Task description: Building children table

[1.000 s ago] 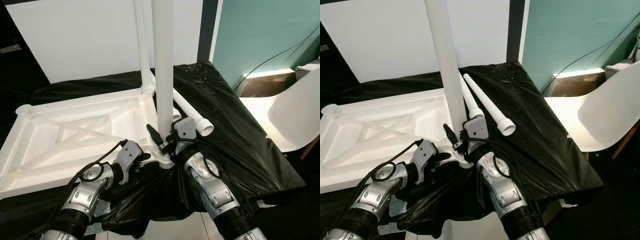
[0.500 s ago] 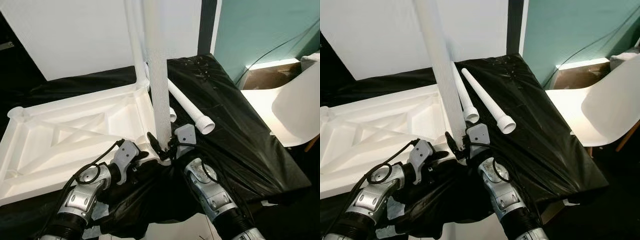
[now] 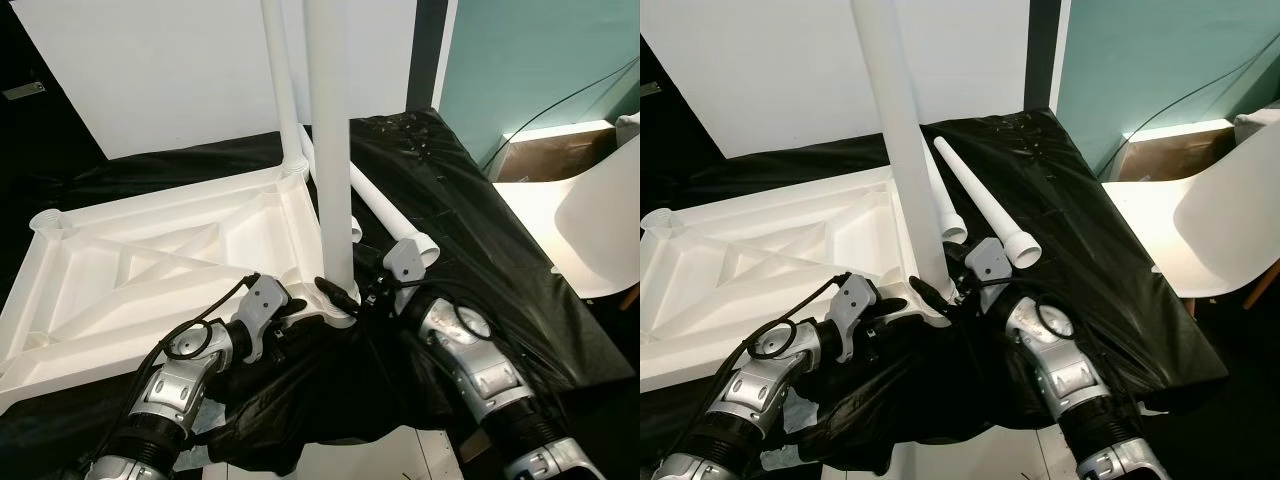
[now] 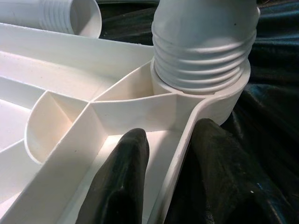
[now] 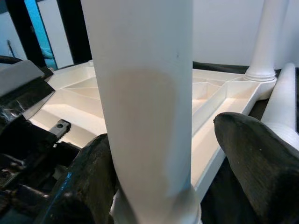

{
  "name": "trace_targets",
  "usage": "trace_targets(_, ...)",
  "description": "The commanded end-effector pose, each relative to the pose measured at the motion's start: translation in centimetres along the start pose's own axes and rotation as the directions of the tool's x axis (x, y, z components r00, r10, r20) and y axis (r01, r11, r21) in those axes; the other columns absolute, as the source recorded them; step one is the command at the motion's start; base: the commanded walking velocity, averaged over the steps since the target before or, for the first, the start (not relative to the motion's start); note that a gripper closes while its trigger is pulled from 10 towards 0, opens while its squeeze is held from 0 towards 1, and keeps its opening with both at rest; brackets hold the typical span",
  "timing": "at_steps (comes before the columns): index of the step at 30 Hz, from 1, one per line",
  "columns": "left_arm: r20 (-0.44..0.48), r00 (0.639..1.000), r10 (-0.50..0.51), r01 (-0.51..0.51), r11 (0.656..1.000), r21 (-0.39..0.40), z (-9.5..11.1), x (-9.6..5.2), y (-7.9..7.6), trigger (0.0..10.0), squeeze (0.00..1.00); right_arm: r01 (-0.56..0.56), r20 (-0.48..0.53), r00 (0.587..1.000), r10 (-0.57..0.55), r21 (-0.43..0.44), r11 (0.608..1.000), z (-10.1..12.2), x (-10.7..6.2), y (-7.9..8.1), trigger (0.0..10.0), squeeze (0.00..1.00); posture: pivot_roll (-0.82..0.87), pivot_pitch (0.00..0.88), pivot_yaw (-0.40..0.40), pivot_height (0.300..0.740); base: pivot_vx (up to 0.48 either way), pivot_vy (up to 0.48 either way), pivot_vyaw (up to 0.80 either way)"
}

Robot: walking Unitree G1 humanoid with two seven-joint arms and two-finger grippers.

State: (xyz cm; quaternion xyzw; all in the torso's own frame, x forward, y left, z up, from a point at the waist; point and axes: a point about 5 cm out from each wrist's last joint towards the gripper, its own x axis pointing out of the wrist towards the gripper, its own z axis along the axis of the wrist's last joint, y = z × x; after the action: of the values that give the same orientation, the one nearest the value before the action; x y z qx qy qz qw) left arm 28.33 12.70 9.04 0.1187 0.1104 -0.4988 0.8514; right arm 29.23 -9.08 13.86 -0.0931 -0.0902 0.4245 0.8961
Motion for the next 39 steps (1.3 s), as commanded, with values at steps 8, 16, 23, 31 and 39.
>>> trace_targets(8, -0.069, 0.997, -0.038, 0.036, 0.999, -0.036, -1.6, 0.5, -0.5, 10.0, 0.00, -0.110, -0.100, 0.990, 0.104, -0.056, 0.992, -0.4, -1.1, -3.2, 2.1, 0.00, -0.07, 0.000, 0.089, 0.740, 0.000, 0.000, 0.00)
trace_targets(16, -0.062, 0.997, -0.035, 0.034, 0.999, -0.033, -1.4, 0.6, -0.5, 10.0, 0.00, -0.144, -0.109, 0.985, 0.136, -0.068, 0.987, -0.3, 0.0, -3.8, 10.0, 0.00, -0.06, 0.000, 0.084, 0.740, 0.000, 0.000, 0.00)
trace_targets(23, -0.066, 0.997, -0.027, 0.024, 0.999, -0.033, -1.7, 0.2, -0.4, 10.0, 0.00, -0.168, -0.102, 0.981, 0.163, -0.045, 0.985, -0.3, 0.6, -3.6, 0.0, 0.00, -0.04, 0.000, 0.078, 0.740, 0.000, 0.000, 0.00)
trace_targets(31, -0.064, 0.998, -0.022, 0.020, 0.999, -0.032, -1.6, 0.2, -0.3, 10.0, 0.00, 0.021, -0.065, 0.998, -0.016, 0.075, 0.997, -1.7, 0.5, -1.6, 0.0, 0.00, -0.03, 0.000, 0.073, 0.740, 0.000, 0.000, 0.00)
trace_targets(39, -0.070, 0.997, -0.013, 0.012, 1.000, -0.026, -1.6, -0.1, -0.2, 10.0, 0.00, 0.450, -0.037, 0.893, -0.449, 0.091, 0.888, -2.7, -0.5, 1.0, 0.0, 0.00, -0.01, 0.000, 0.072, 0.740, 0.000, 0.000, 0.00)
